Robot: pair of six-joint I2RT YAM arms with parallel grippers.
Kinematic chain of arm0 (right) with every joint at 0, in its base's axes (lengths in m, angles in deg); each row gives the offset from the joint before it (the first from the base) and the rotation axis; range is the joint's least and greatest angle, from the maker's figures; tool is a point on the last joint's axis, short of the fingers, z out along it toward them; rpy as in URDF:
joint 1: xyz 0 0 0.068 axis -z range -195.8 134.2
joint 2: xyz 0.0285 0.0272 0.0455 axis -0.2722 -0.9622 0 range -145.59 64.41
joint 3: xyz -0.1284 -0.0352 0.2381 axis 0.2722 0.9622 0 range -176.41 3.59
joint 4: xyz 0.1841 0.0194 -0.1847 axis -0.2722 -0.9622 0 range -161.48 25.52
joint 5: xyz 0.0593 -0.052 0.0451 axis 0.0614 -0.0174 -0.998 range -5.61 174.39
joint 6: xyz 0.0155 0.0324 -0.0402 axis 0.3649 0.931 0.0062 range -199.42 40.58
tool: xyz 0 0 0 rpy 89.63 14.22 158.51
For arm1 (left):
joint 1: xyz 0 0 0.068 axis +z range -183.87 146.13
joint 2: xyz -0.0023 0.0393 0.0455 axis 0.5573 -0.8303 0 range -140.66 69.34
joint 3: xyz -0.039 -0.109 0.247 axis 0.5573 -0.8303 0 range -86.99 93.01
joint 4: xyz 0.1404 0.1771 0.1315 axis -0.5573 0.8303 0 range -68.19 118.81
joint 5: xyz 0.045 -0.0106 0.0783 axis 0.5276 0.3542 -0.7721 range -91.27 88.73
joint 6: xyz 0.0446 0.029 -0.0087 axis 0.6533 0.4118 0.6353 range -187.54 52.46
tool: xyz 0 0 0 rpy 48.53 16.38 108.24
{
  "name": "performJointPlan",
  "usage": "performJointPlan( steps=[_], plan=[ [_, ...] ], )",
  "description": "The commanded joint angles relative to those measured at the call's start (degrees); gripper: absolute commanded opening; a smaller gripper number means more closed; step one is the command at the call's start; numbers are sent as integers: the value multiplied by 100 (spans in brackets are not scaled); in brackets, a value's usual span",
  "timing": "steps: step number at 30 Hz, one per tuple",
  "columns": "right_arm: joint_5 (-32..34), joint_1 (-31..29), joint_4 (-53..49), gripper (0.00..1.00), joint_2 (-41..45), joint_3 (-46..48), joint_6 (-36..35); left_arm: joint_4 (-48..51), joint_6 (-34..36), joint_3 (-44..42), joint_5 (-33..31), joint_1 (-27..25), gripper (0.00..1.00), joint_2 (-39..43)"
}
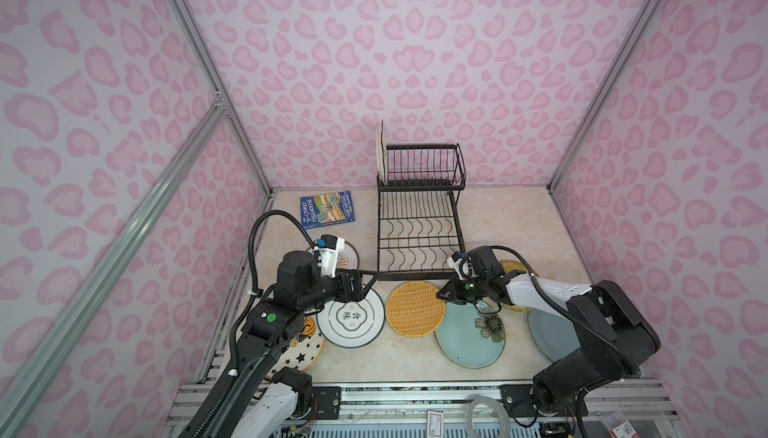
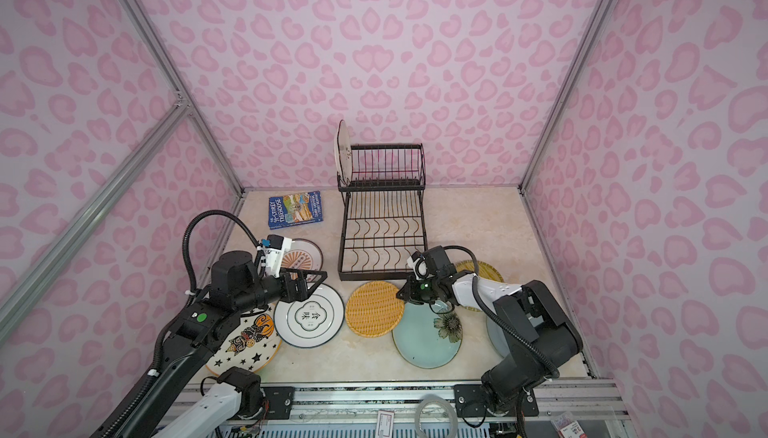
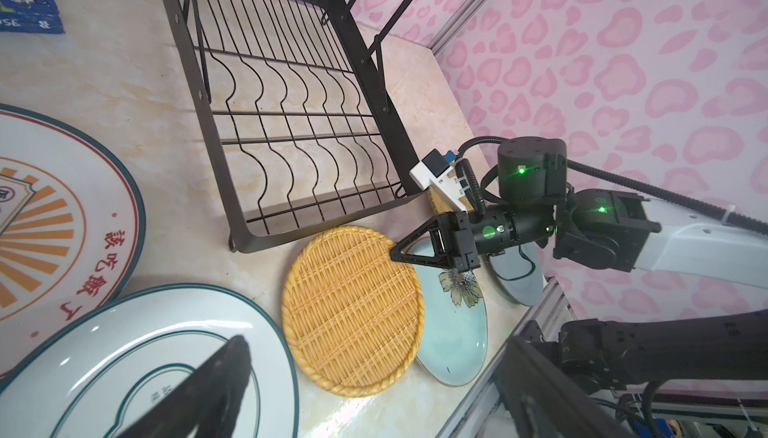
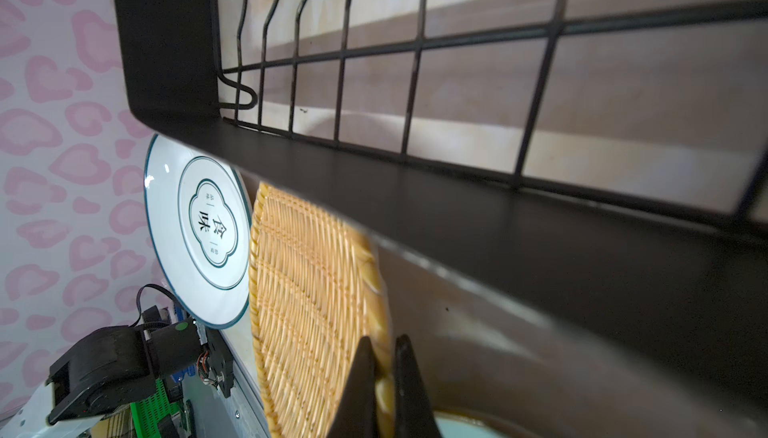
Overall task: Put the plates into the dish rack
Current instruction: 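Lower the right gripper onto the rattan tray's rim and grip it, then tilt the rattan tray up with the right gripper while the left gripper grasps its rim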
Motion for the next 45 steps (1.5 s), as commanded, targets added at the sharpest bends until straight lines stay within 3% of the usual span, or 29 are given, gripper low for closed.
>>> performJointPlan(
  steps=[1, 18, 30, 39, 45],
  plan=[
    [133, -3, -121, 0, 78, 29, 122, -211, -71, 125, 11, 9, 97, -108],
    [-184, 64, -550, 0, 1111, -575, 492, -468, -415, 129, 132, 9, 97, -451],
    [-705, 862, -300, 0, 1157, -959, 725, -796, -880, 64, 116, 9, 97, -725],
    [-925, 1377, 919, 0, 1059, -1020, 1736, -2286, -2184, -264, 845, -40, 97, -1722],
    [-1057, 1536, 1369, 0, 1012, -1006, 2206, -3048, -2773, -137, 838, -448, 98, -2513]
  ],
)
